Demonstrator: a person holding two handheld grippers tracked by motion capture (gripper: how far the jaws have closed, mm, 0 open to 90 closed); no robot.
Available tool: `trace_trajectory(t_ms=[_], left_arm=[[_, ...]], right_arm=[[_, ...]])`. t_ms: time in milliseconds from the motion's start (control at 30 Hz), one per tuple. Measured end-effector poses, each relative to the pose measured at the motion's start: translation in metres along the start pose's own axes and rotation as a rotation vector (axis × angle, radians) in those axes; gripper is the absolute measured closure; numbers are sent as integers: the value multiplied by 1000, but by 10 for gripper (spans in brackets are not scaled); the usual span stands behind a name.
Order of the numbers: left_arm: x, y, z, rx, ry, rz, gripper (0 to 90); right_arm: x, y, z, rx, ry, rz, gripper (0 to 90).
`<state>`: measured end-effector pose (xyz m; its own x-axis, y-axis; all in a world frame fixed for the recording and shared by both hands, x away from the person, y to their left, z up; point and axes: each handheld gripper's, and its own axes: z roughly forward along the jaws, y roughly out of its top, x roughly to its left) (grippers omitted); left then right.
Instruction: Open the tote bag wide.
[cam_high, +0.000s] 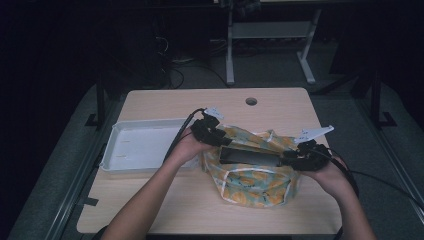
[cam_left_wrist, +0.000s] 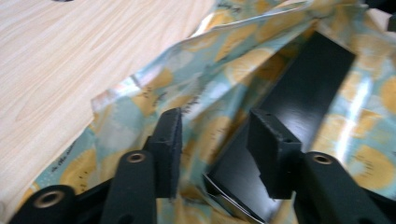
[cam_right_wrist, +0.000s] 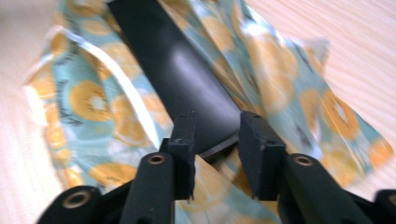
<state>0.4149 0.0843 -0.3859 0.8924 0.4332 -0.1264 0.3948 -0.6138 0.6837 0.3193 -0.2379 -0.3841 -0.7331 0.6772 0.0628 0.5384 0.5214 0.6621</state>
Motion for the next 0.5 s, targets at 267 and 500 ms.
trace_trajectory(t_ms=[267,500], left_arm=[[-12,-18,-27,17,-9,43,438],[-11,-39,-49,15,-11,41,424]], right_arm=[[5,25,23,10,103,-124,532],[4,45,42,35,144,-195,507]])
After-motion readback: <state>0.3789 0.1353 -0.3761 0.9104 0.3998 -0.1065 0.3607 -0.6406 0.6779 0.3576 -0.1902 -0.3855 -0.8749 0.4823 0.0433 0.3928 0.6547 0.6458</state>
